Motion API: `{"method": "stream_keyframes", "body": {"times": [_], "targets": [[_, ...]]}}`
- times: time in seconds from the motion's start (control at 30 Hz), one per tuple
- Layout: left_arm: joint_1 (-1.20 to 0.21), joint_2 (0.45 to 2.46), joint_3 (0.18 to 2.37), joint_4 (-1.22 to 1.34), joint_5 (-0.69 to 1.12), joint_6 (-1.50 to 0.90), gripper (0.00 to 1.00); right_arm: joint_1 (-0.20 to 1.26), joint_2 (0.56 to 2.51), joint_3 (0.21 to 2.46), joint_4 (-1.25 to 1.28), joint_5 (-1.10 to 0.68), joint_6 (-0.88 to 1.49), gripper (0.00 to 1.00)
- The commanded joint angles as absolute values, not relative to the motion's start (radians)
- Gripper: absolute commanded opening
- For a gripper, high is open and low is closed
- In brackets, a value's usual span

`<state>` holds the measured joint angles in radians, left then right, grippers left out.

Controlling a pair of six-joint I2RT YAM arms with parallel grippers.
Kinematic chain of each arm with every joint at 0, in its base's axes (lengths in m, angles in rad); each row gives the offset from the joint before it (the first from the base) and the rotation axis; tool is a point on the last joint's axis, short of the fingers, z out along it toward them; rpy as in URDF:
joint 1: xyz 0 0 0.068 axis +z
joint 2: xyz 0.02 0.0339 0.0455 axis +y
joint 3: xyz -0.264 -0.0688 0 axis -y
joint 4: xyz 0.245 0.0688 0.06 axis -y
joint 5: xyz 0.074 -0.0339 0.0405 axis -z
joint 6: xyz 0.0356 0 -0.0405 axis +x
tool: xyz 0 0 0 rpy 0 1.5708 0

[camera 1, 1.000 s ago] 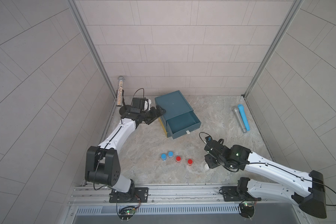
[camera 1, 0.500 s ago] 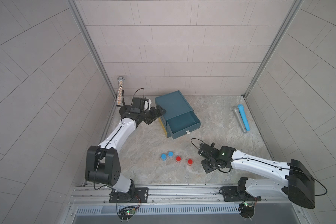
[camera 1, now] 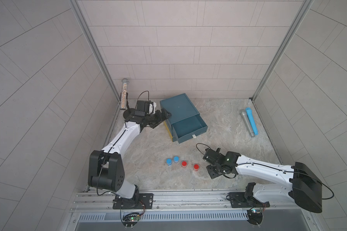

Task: Put the paint cans in the drawer according to color
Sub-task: Pick up the paint can at the center of the board.

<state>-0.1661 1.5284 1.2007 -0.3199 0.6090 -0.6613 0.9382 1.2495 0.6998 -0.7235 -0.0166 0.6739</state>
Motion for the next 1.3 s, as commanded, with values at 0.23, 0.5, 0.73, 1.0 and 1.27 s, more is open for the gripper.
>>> {"method": "stream_keyframes", "body": {"times": [0.23, 0.5, 0.73, 1.0, 1.27], "targets": [[-0.169, 1.543, 1.206, -0.385, 0.581, -0.638, 0.96, 0.945, 1.302, 0.676, -0.713, 0.003, 0.695, 0.53], [-0.169, 1.542, 1.207, -0.390, 0.577, -0.635, 0.96, 0.946, 1.307, 0.670, -0.709, 0.023, 0.696, 0.42], [-0.169, 1.543, 1.209, -0.393, 0.579, -0.635, 0.96, 0.945, 1.314, 0.669, -0.709, 0.026, 0.696, 0.39], [-0.170, 1.542, 1.209, -0.395, 0.576, -0.634, 0.96, 0.945, 1.293, 0.681, -0.716, 0.043, 0.708, 0.17], [-0.169, 1.540, 1.210, -0.397, 0.576, -0.634, 0.96, 0.944, 1.206, 0.801, -0.846, 0.100, 0.702, 0.05]]}}
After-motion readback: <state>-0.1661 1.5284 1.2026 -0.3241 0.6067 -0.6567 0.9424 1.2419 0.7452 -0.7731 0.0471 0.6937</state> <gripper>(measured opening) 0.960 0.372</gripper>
